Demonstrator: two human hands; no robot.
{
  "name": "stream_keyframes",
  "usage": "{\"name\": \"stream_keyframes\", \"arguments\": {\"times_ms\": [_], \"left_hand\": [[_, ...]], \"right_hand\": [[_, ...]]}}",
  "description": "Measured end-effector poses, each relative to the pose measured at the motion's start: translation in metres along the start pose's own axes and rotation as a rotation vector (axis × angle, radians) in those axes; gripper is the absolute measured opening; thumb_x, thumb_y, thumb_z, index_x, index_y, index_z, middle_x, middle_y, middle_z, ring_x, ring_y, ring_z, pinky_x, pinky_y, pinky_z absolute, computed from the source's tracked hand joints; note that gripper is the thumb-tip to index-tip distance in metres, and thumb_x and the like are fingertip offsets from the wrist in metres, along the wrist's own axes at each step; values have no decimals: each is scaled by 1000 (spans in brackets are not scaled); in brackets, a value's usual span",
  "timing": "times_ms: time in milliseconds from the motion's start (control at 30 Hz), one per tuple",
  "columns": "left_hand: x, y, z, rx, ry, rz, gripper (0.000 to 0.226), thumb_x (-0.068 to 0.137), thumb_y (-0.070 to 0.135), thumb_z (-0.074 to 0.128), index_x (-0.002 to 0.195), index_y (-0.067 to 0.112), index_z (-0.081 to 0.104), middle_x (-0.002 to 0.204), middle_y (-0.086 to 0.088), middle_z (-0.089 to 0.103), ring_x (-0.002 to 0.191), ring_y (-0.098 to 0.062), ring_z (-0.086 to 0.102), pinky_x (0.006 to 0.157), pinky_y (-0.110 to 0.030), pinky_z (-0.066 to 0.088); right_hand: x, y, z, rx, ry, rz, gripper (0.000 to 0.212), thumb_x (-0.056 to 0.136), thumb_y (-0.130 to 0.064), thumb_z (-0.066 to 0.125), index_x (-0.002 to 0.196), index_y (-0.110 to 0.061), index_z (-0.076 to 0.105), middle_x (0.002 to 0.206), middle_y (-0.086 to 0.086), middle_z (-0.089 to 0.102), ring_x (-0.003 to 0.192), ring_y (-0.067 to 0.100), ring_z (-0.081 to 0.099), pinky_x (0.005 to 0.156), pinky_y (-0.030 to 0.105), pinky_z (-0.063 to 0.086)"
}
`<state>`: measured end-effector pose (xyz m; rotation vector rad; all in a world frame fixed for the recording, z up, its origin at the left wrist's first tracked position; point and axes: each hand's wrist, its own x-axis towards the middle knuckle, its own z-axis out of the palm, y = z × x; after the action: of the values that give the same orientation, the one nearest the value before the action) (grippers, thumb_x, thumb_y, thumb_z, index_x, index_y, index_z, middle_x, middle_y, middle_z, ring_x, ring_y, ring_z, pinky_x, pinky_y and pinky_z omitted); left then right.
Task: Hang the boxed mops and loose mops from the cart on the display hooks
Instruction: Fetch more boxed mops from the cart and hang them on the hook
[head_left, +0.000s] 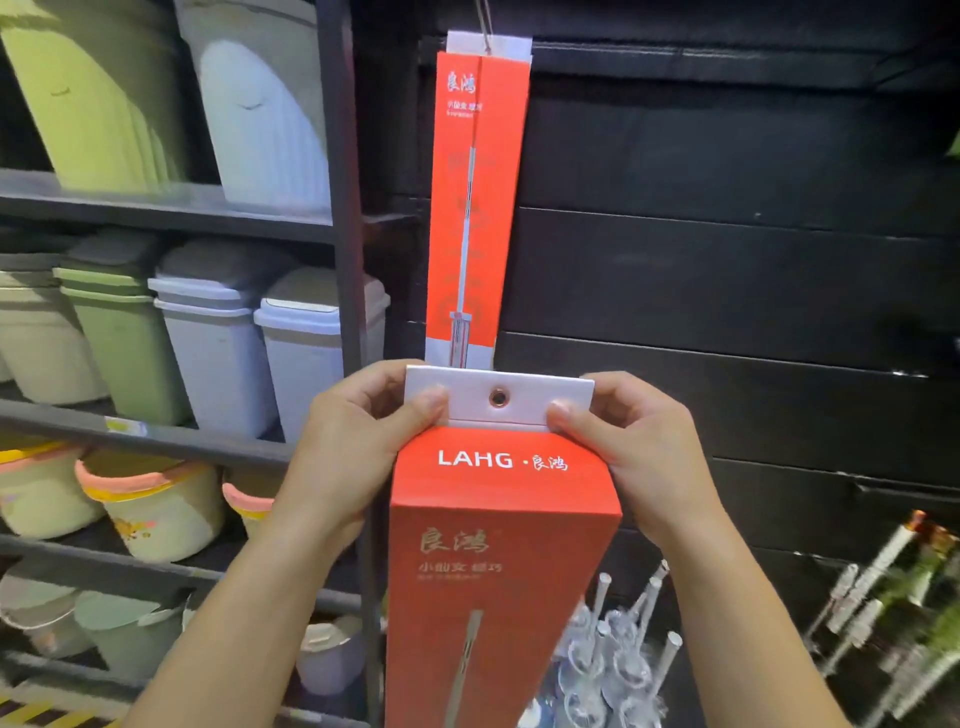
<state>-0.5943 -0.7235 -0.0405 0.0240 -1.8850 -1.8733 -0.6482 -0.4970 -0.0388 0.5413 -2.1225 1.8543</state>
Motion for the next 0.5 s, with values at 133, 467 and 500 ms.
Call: {"name": "stream_keyframes", "arguments": {"times_ms": [133,467,500], "left_hand": [[58,1,5,-9,-52,21,13,92,17,76,99,28,79,96,-1,82,84,-20,78,77,-41,60],[180,29,27,43,-43,156,10,91,14,76,95,23,78,87,-4,81,72,-17,76,63,-28,58],[192,34,28,46,-34,168,10,91,15,76,96,23,78,88,-4,81,72,-17,76,62,-29,58]], "right_hand": [[48,8,5,1,27,-25,14,84,-16,85,95,-21,77,91,-4,80,84,14,76,73,31,60],[183,2,12,93,-15,-125,13,86,-17,83,97,-18,77,90,-2,81,80,12,77,63,19,56],[199,-1,14,104,-23,-141,13,86,-17,83,97,-18,77,91,-2,81,81,13,77,63,19,56]]}}
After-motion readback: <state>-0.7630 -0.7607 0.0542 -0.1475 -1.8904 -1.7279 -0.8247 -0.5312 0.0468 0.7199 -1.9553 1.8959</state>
